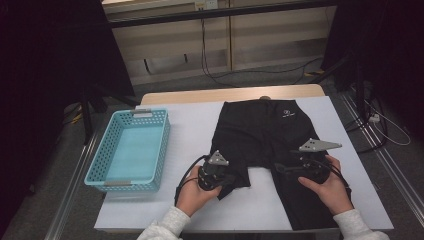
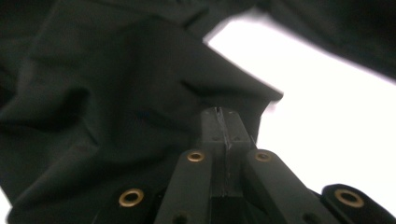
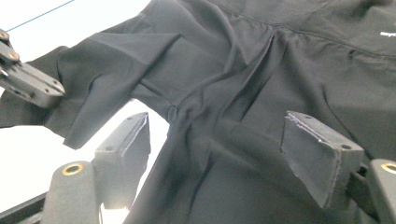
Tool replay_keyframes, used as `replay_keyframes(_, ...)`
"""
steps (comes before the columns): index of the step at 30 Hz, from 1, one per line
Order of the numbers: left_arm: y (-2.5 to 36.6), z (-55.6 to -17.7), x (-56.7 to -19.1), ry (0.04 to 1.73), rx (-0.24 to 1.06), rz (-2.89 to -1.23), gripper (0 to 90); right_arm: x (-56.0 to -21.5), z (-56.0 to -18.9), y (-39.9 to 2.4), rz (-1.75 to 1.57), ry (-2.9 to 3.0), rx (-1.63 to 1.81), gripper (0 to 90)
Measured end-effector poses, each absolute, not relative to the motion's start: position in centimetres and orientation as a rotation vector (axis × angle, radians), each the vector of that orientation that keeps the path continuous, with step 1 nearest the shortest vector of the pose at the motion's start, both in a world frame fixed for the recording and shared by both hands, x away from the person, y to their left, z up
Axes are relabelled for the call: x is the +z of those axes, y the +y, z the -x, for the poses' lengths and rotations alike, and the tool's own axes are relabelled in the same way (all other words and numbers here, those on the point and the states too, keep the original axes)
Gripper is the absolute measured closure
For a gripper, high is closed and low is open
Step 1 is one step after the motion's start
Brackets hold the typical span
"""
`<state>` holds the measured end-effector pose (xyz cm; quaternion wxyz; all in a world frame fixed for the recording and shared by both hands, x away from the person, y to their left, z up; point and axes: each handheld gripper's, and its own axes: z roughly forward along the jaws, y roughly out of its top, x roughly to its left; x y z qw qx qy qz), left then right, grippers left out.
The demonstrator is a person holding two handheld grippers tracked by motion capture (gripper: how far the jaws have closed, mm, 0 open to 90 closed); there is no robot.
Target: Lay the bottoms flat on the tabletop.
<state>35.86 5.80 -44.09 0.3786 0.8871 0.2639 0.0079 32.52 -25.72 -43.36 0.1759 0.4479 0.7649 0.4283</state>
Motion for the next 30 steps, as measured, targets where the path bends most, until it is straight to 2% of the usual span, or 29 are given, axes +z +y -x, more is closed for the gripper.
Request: replay_keyframes(30, 11.1, -37.4, -40.4, 0.809, 0.092, -2.043, 90.0, -43.1, -32.5, -23.4, -1.185, 2.225, 1.22, 24.6)
